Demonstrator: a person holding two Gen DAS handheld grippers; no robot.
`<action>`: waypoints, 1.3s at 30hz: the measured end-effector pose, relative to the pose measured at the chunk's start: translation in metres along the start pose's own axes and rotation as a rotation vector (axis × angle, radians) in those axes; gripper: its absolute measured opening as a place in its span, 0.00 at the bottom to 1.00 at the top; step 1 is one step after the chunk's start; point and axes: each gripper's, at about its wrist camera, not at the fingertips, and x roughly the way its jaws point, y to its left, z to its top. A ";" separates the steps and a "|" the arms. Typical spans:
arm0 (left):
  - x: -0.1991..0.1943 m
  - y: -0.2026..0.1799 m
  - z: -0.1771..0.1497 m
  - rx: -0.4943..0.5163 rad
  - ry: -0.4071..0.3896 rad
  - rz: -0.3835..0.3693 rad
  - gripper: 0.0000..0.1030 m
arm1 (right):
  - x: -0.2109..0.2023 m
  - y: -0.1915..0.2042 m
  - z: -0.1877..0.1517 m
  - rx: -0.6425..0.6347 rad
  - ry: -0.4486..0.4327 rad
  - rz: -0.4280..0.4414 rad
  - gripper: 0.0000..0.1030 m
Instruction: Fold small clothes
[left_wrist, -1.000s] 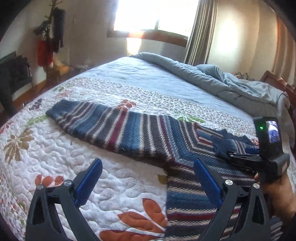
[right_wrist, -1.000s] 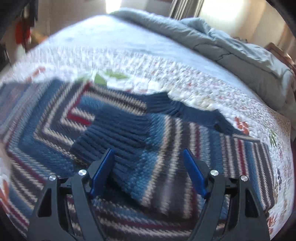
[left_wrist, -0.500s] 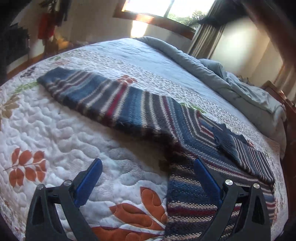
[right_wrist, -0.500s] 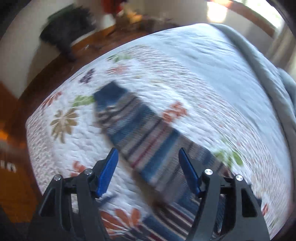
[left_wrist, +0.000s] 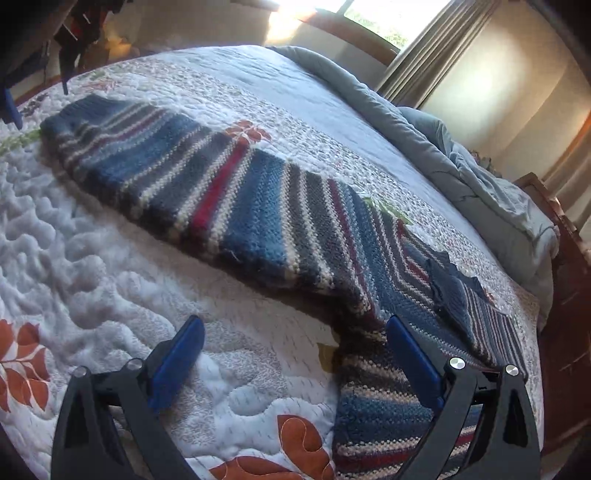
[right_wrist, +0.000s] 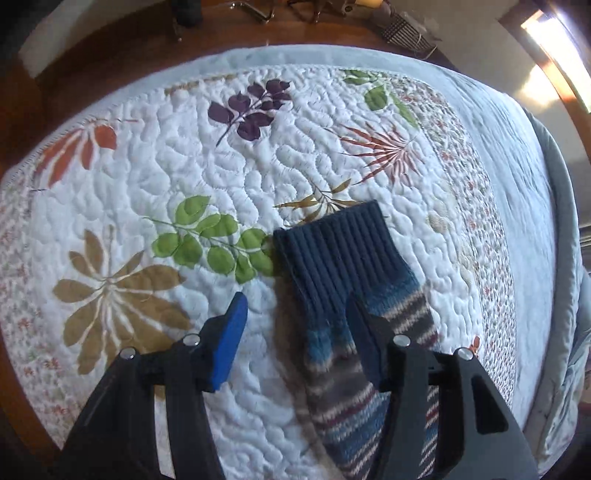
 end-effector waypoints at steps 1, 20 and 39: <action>0.000 0.001 0.000 -0.007 0.004 -0.004 0.96 | 0.006 0.001 0.000 -0.002 0.008 -0.013 0.53; -0.016 0.010 0.005 -0.042 -0.053 -0.126 0.96 | -0.074 -0.090 -0.024 0.234 -0.145 -0.097 0.08; -0.038 -0.024 -0.013 0.069 -0.176 -0.334 0.96 | -0.209 -0.290 -0.384 0.899 -0.489 0.016 0.08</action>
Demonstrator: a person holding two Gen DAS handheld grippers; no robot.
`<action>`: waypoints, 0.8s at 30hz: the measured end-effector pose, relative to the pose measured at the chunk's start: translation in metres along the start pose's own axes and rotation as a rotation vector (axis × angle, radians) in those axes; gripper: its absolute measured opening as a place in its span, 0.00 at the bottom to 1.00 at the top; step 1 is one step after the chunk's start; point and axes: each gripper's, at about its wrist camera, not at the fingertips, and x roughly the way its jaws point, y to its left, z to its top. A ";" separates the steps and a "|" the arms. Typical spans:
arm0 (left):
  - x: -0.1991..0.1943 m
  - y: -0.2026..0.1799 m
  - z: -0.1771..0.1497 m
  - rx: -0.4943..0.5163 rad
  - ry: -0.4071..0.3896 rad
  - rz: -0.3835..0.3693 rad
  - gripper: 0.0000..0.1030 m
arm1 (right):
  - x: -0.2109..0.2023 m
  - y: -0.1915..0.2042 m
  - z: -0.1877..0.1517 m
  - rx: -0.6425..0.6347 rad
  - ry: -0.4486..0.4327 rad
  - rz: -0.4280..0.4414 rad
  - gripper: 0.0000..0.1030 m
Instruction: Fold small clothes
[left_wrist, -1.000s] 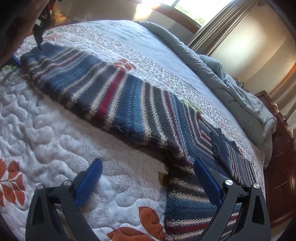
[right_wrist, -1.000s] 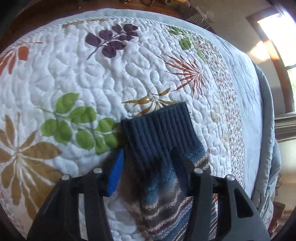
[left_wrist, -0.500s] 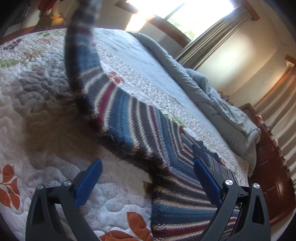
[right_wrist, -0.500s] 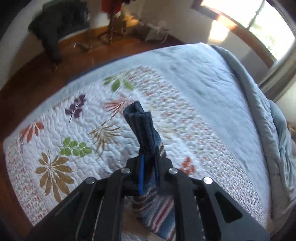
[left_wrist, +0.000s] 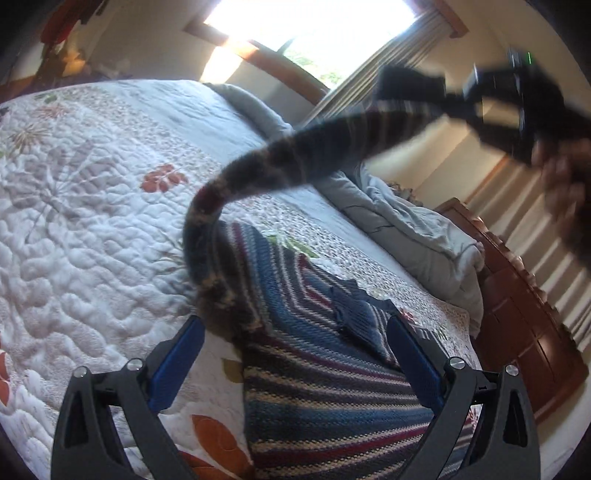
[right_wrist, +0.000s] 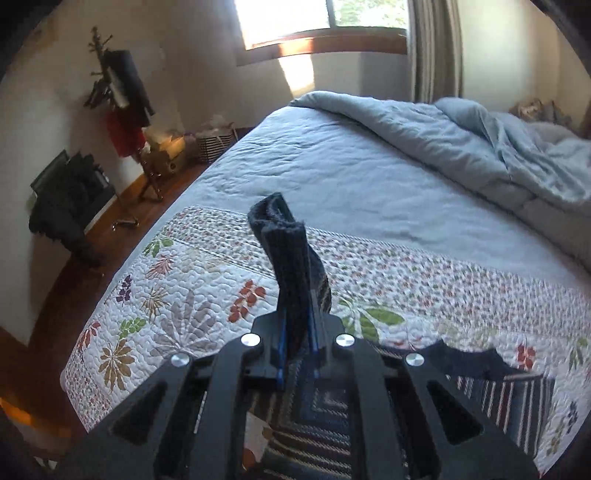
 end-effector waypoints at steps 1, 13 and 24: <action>0.001 -0.003 -0.002 0.015 0.004 -0.008 0.96 | 0.000 -0.020 -0.013 0.034 0.000 0.000 0.08; 0.025 -0.034 -0.027 0.128 0.173 0.000 0.96 | 0.047 -0.223 -0.209 0.595 0.078 0.175 0.08; 0.016 -0.075 -0.016 0.389 0.120 0.345 0.96 | 0.068 -0.256 -0.281 0.804 0.045 0.385 0.09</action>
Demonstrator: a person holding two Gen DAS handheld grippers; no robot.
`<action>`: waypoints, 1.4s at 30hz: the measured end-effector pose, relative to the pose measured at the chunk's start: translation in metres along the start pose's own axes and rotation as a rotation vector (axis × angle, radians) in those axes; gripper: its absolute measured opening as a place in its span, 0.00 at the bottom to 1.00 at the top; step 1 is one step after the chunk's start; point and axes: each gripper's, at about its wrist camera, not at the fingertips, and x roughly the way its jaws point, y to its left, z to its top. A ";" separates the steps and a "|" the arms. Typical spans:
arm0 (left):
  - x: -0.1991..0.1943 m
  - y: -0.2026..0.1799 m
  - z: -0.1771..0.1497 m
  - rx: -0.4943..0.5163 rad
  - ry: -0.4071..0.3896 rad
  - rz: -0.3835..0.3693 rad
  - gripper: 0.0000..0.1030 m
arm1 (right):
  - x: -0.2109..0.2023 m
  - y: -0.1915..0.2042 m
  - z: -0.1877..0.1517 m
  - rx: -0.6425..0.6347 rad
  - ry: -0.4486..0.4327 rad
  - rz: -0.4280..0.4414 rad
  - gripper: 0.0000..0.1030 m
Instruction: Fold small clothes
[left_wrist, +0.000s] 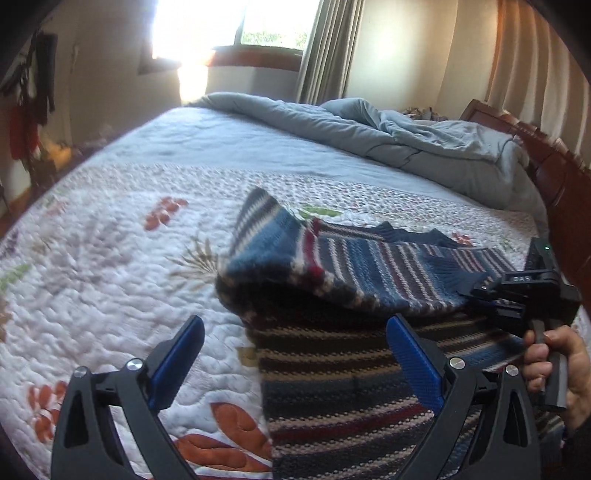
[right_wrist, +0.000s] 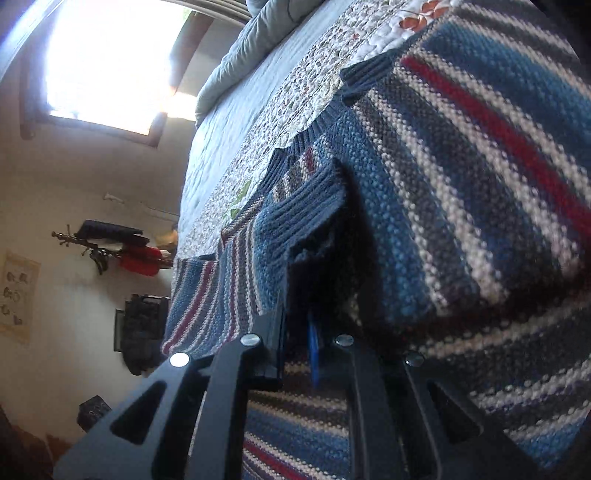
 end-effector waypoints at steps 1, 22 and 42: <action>-0.001 -0.003 0.002 0.014 -0.007 0.021 0.96 | 0.000 -0.002 -0.001 0.007 0.004 0.011 0.09; 0.032 -0.029 0.050 0.059 -0.002 -0.058 0.96 | -0.032 -0.031 0.022 0.068 0.075 0.111 0.37; 0.063 0.061 0.050 -0.448 0.069 -0.558 0.96 | -0.004 0.016 0.085 -0.055 0.336 -0.119 0.07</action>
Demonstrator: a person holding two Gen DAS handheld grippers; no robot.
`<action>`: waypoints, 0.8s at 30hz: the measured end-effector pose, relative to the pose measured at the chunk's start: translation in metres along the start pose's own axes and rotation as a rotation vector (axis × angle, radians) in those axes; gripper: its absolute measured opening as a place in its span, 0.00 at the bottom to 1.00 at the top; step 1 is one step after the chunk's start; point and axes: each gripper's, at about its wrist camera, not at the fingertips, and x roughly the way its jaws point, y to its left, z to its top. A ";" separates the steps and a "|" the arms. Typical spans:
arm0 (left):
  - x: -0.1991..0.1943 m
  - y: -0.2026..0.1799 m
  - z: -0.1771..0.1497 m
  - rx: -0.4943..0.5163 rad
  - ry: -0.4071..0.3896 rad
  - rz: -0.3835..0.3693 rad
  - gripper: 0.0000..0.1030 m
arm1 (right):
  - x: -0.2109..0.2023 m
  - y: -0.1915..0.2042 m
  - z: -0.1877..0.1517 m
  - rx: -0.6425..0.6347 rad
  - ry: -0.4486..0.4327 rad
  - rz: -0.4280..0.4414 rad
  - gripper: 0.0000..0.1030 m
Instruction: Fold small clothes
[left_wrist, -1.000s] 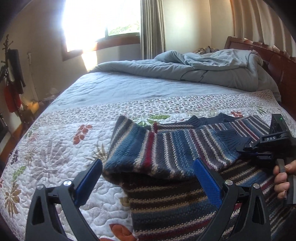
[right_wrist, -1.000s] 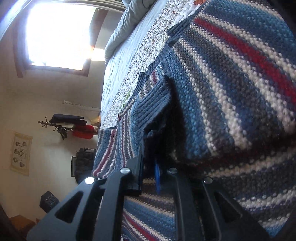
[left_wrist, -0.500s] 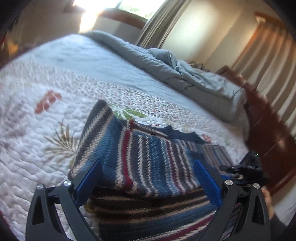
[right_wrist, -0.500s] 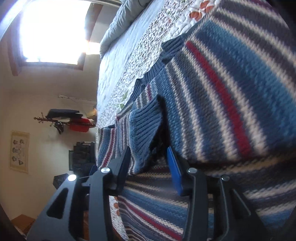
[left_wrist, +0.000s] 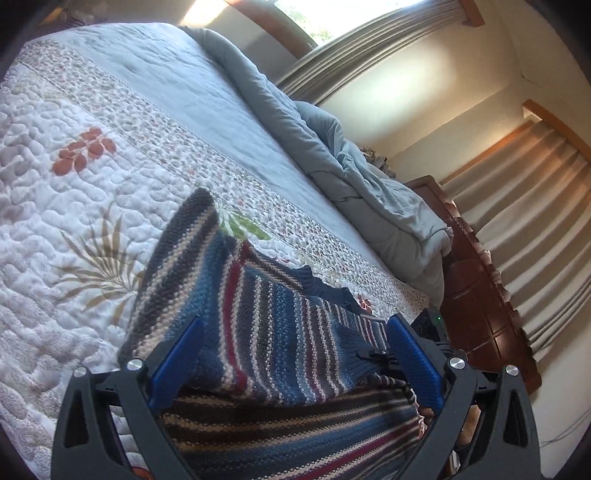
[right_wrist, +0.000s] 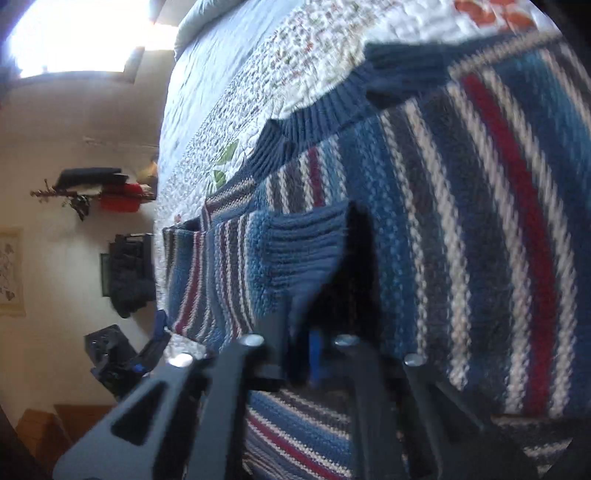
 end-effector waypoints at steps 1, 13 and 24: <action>-0.001 0.000 0.001 -0.002 -0.002 -0.007 0.96 | -0.004 0.008 -0.001 -0.022 -0.016 -0.005 0.07; 0.007 -0.001 -0.005 -0.011 0.029 -0.059 0.96 | -0.126 0.036 0.016 -0.195 -0.247 -0.143 0.06; 0.040 0.004 -0.021 -0.010 0.115 -0.055 0.96 | -0.107 -0.038 0.018 -0.066 -0.237 -0.111 0.07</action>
